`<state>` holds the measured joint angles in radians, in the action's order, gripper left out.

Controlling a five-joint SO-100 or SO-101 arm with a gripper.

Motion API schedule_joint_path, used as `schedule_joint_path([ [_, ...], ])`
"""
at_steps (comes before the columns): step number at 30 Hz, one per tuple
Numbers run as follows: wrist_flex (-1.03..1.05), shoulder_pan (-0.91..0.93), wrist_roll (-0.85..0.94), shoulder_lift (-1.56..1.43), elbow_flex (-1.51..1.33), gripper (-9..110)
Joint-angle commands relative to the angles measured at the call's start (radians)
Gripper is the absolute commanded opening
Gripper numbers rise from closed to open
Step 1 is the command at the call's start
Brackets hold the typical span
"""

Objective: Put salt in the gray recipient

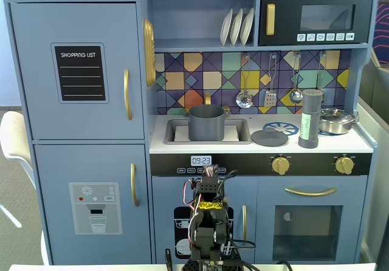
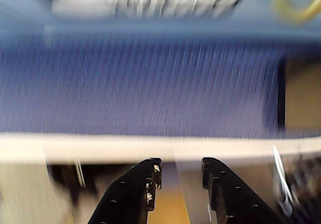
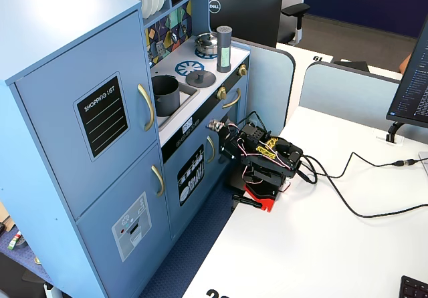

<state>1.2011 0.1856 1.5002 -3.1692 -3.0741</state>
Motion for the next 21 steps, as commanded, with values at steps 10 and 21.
schedule_joint_path([
  [10, -0.153, 0.583, 0.094, 0.247, 0.693, 0],
  [21, -0.788, 0.762, 0.063, 0.296, 0.621, 0],
])
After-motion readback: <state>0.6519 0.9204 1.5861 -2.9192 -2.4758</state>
